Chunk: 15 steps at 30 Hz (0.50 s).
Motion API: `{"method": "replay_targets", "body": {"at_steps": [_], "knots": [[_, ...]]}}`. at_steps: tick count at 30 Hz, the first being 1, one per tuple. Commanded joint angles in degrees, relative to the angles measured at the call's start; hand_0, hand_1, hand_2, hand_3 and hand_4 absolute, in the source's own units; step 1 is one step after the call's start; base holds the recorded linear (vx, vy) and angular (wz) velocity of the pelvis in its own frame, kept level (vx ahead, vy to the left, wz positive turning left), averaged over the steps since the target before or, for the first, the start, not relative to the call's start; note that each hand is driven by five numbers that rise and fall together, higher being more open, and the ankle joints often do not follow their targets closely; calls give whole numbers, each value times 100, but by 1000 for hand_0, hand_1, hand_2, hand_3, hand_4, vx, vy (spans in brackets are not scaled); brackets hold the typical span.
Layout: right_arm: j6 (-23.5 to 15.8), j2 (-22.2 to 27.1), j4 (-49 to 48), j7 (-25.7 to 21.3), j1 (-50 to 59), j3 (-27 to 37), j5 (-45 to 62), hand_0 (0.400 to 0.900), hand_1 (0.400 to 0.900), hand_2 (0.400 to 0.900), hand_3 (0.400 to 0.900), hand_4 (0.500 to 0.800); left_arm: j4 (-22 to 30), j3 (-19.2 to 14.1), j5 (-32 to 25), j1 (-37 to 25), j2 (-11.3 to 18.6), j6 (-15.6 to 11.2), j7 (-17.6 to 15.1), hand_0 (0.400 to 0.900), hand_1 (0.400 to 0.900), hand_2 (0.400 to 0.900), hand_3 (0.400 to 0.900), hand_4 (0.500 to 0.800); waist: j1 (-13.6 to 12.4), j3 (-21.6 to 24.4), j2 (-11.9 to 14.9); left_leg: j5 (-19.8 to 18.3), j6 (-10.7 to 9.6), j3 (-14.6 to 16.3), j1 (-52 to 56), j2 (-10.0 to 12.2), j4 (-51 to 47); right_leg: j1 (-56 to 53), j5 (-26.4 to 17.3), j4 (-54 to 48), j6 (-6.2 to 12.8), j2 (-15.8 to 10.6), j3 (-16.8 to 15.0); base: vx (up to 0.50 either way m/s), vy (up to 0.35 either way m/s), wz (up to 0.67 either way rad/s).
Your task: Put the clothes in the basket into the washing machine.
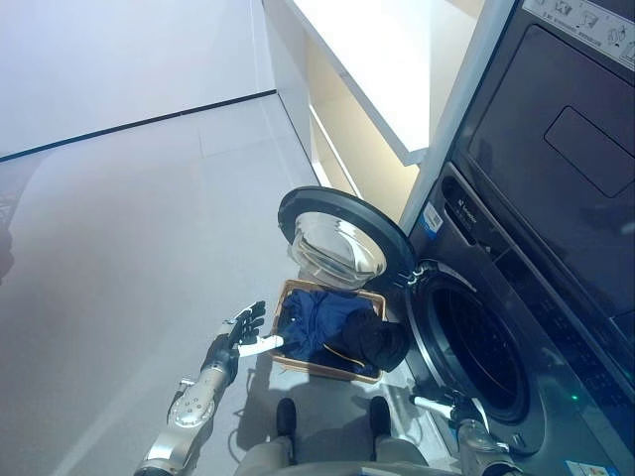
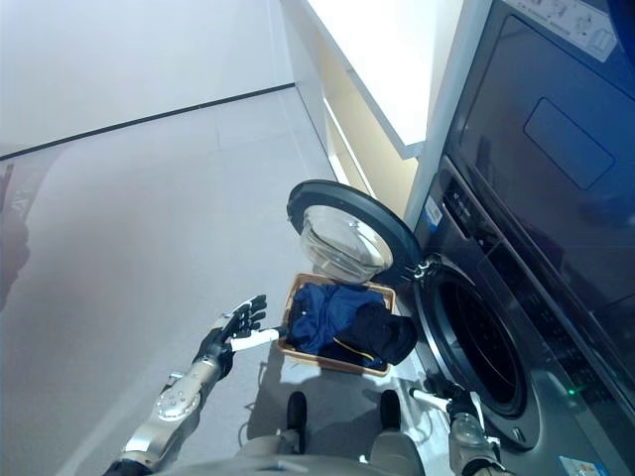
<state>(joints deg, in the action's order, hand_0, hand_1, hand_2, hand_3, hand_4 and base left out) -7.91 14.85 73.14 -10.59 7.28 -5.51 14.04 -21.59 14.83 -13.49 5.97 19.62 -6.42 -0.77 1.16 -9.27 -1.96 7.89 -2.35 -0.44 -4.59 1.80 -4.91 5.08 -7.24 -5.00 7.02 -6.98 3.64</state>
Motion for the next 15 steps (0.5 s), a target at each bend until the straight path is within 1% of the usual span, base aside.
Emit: {"method": "replay_targets", "body": {"at_steps": [1, 15], "knots": [[-149, 9, 91, -43, 174, -133, 23, 900, 900, 900, 900, 800, 314, -325, -50, -194, 98, -364, -24, 900, 900, 900, 900, 800, -150, 110, 281, -849, 66, -18, -110, -74, 520, 335, 289, 624, 26, -57, -92, 0, 0, 0], [-141, 2, 123, -15, 182, -159, -17, 900, 900, 900, 900, 800, 250, -289, -16, -215, 86, -339, -4, 900, 900, 900, 900, 800, -158, 147, 284, -847, 65, -33, -83, -73, 491, 294, 289, 595, 27, -50, -73, 0, 0, 0]]}}
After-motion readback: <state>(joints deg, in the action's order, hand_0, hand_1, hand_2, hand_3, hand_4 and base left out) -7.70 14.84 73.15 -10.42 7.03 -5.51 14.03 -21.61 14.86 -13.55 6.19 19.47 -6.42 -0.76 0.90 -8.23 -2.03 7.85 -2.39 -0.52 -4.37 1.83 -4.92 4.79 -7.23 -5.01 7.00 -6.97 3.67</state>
